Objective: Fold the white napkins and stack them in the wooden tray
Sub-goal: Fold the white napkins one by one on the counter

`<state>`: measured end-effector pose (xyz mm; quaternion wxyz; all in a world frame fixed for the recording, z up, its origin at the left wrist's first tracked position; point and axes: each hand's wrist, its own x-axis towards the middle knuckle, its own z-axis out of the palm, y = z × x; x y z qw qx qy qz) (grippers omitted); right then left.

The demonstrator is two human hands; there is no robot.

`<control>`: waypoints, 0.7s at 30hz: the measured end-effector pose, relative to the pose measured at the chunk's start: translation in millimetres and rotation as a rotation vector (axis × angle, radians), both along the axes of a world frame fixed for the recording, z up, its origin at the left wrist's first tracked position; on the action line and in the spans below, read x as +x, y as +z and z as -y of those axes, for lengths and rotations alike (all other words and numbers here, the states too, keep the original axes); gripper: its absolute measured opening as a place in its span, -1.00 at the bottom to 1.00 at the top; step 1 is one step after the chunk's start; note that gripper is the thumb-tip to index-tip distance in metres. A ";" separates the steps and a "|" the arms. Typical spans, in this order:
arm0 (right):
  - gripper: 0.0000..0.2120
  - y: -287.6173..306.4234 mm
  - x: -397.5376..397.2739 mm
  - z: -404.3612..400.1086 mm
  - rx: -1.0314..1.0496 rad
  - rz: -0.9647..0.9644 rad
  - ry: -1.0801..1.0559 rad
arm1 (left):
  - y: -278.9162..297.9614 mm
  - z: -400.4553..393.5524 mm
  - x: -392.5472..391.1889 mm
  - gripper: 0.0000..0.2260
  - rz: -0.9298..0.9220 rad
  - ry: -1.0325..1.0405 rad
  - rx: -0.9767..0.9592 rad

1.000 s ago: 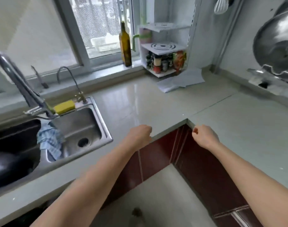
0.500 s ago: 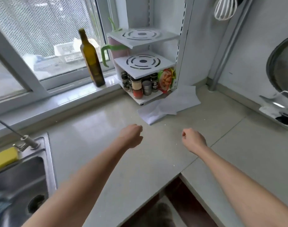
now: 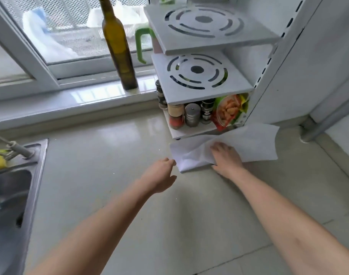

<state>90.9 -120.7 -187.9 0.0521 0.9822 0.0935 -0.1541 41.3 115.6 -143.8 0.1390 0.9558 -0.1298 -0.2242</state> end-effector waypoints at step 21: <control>-0.52 150.7 -94.2 -141.4 0.693 -0.155 0.234 | 67.5 -152.4 -46.8 -0.37 0.196 0.159 -0.645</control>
